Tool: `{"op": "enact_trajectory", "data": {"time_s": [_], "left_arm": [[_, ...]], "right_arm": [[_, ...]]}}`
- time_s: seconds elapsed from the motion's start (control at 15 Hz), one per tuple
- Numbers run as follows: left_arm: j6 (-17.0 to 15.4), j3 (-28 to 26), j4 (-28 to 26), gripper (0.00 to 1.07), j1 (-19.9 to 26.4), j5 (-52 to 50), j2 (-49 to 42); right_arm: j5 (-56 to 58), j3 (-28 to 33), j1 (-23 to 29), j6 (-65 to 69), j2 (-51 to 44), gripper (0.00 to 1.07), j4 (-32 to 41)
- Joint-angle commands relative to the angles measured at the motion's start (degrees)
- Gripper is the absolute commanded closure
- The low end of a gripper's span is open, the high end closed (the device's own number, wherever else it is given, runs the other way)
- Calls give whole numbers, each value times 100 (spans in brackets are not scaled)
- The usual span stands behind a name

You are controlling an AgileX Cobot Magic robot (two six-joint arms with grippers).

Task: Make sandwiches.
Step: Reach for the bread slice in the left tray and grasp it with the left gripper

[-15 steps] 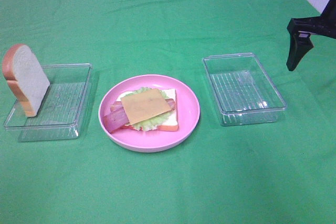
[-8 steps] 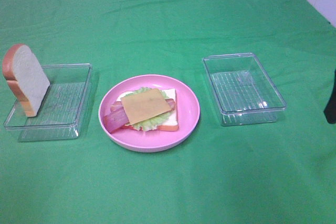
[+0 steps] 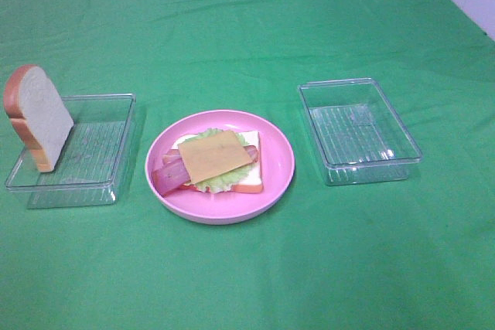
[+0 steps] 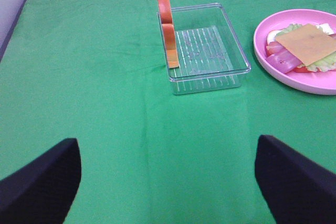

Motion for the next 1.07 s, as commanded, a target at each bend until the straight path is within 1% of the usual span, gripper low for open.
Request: {"op": "enact_trajectory", "data": {"time_s": [0.07,0.2,0.27,0.47,0.87,1.0,1.07], "left_arm": [[-40,17,-6,23,-29,-86,-69],[-40,17,-6,23,-29,-86,-69],[-40,17,-6,23,-29,-86,-69],[-40,17,0,23,-29,-86,-69],[-63,17,40,23,-29,-86,-57],[-74,-11,34,20,-29,-52,69],[-126,-103,-34,15,-29,57,281]], "right_arm": [[29,178,-6,-155,-653,13,-23],[195,401,-6,-178,-1335,13,-40],[201,413,-6,-195,-1461,13,-40],[201,407,-6,-235,-2235,13,-23],[201,407,-6,-269,-2177,13,-11],[201,407,-6,-269,-2177,13,-11],[201,407,-6,-269,-2177,13,-11]]}}
